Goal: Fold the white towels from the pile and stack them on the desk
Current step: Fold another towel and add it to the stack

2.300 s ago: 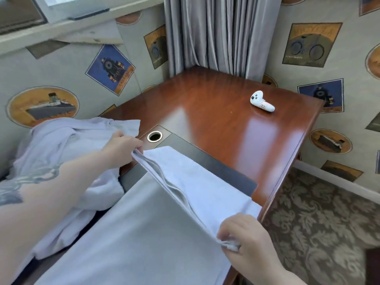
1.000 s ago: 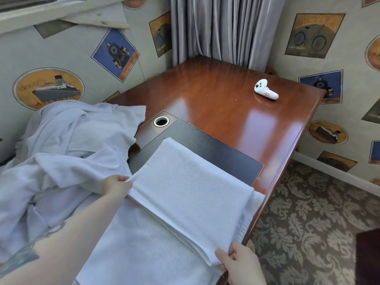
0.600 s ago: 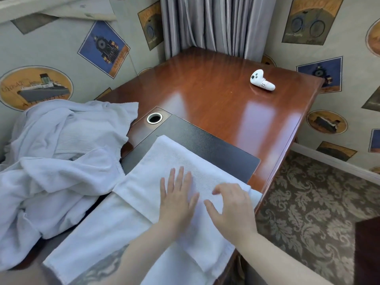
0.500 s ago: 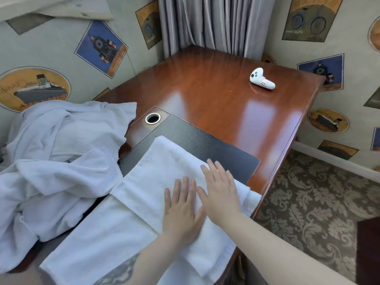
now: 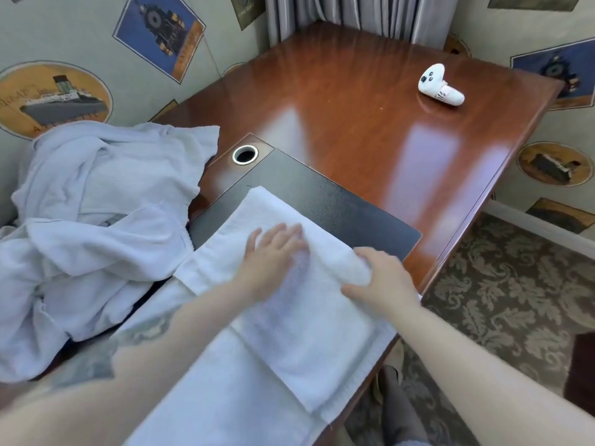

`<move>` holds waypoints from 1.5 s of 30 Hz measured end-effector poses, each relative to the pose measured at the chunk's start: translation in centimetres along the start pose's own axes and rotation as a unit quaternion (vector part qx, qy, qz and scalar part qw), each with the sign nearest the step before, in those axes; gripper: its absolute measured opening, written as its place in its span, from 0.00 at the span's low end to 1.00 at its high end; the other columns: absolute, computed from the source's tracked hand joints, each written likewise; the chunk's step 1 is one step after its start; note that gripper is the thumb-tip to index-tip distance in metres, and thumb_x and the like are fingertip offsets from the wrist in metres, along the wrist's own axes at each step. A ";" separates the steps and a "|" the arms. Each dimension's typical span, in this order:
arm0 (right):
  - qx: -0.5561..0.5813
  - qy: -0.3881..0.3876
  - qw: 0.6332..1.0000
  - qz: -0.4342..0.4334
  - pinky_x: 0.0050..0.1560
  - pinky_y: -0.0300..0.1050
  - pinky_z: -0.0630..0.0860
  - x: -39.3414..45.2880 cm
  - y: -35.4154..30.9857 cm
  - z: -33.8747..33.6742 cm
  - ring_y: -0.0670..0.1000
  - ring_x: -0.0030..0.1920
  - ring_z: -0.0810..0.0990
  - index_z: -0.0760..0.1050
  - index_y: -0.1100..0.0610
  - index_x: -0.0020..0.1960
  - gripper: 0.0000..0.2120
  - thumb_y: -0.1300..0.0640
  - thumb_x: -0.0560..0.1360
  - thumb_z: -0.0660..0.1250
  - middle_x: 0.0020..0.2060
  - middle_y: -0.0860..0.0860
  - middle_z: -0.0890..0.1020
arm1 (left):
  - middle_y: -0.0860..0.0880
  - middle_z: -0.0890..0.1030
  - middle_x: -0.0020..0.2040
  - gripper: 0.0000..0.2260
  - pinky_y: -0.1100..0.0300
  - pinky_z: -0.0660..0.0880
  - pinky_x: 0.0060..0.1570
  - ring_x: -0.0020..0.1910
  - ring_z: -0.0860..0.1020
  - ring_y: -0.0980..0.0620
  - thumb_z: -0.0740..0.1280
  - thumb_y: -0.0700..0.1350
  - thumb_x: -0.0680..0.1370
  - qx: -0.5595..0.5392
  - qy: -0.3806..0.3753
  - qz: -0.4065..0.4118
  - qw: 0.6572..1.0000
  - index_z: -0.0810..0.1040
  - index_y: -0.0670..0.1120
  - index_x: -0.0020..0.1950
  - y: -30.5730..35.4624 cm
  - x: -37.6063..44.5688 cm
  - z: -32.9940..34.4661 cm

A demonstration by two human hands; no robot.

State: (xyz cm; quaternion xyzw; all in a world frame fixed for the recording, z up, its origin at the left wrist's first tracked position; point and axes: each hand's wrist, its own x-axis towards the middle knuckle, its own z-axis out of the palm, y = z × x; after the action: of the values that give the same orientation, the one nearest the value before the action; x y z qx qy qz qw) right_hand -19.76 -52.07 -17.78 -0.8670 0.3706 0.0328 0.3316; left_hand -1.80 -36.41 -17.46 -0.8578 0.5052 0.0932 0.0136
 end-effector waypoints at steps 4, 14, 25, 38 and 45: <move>-0.022 -0.156 0.982 0.104 0.38 0.44 0.70 2.1 -0.1 -3.5 0.49 0.45 0.76 0.73 0.50 0.45 0.21 0.45 0.61 0.79 0.42 0.44 0.77 | 0.59 0.51 0.79 0.36 0.49 0.41 0.74 0.78 0.47 0.55 0.63 0.35 0.77 0.123 -0.100 0.084 0.984 0.51 0.56 0.79 -3.6 6.6 -4.8; -0.045 0.118 0.991 0.039 0.33 0.43 0.64 3.1 0.1 -7.2 0.52 0.43 0.75 0.72 0.49 0.41 0.09 0.48 0.67 0.70 0.39 0.46 0.74 | 0.51 0.73 0.63 0.21 0.53 0.52 0.74 0.66 0.70 0.51 0.63 0.38 0.77 0.310 -0.109 0.109 0.938 0.69 0.53 0.68 -0.7 14.4 -8.5; 0.056 0.095 0.989 -0.102 0.35 0.39 0.69 -9.3 -0.4 -5.0 0.43 0.40 0.72 0.74 0.43 0.45 0.18 0.63 0.62 0.68 0.36 0.41 0.72 | 0.46 0.79 0.44 0.17 0.49 0.76 0.39 0.46 0.78 0.42 0.66 0.30 0.64 0.089 0.144 0.161 0.972 0.80 0.42 0.49 -3.6 0.0 -10.5; -0.109 -0.203 0.924 -0.306 0.44 0.45 0.69 -18.6 -9.1 3.3 0.50 0.47 0.72 0.63 0.49 0.57 0.20 0.58 0.67 0.64 0.47 0.43 0.71 | 0.50 0.72 0.34 0.22 0.55 0.71 0.35 0.32 0.73 0.47 0.64 0.27 0.50 0.167 0.159 0.093 0.968 0.74 0.46 0.38 -9.2 -17.0 -6.6; -0.285 -0.322 0.840 -0.331 0.34 0.46 0.60 -19.4 -10.2 7.2 0.58 0.48 0.71 0.60 0.56 0.67 0.27 0.64 0.72 0.69 0.58 0.54 0.71 | 0.52 0.74 0.42 0.26 0.58 0.72 0.45 0.41 0.75 0.49 0.71 0.32 0.54 0.199 0.002 -0.026 0.980 0.77 0.49 0.50 -8.8 -21.4 -0.9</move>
State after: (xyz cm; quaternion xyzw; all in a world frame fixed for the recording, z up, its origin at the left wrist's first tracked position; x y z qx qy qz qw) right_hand -25.62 -30.52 -11.91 -0.9349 -0.0917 0.3021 0.1620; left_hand -4.11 -13.69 -13.53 -0.8510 0.4910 -0.0116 0.1857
